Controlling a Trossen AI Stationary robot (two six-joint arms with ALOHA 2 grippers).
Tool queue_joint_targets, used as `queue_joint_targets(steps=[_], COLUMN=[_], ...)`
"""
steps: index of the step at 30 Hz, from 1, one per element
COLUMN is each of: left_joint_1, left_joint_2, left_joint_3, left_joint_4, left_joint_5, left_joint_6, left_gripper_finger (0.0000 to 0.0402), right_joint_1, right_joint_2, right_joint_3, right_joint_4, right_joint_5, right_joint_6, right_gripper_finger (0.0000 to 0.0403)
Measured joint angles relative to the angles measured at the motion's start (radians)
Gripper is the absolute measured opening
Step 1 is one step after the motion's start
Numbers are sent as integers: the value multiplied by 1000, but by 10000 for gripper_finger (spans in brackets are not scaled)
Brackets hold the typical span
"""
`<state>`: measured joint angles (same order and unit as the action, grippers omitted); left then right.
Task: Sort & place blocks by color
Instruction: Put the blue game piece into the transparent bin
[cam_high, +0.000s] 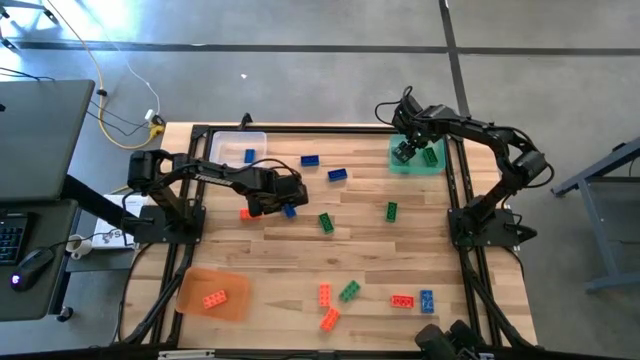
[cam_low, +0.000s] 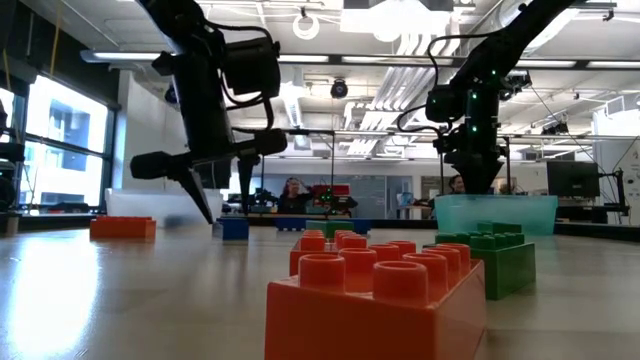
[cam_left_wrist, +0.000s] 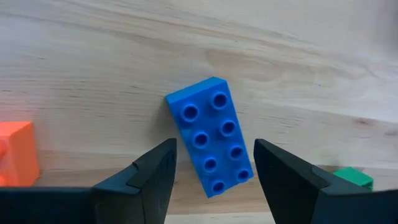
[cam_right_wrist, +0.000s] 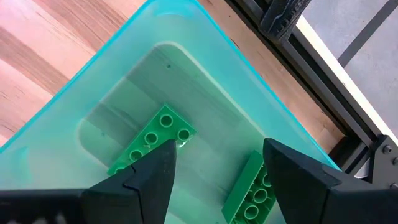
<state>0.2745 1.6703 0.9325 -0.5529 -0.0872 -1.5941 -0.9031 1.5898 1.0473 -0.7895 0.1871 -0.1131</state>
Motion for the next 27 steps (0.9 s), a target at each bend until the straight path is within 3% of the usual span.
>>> queue_joint_targets(steps=[12, 17, 20, 25, 27], left_joint_1=[-2, 0, 7, 18, 18], left_joint_2=[58, 69, 66, 62, 62], left_joint_3=[0, 3, 2, 2, 2], left_joint_4=[29, 26, 22, 25, 29], left_joint_5=[-5, -3, 8, 40, 49], left_joint_6=[-18, 62, 137, 251, 286], left_gripper_finger=[202, 198, 179, 112, 106], right_joint_1=[0, 0, 0, 0, 0], right_joint_2=[0, 0, 0, 0, 0], right_joint_3=[0, 0, 0, 0, 0], right_joint_4=[0, -7, -15, -36, -40], right_joint_5=[0, -3, -3, -4, -4], right_joint_6=[0, 0, 0, -7, -7], right_gripper_finger=[229, 229, 229, 225, 223])
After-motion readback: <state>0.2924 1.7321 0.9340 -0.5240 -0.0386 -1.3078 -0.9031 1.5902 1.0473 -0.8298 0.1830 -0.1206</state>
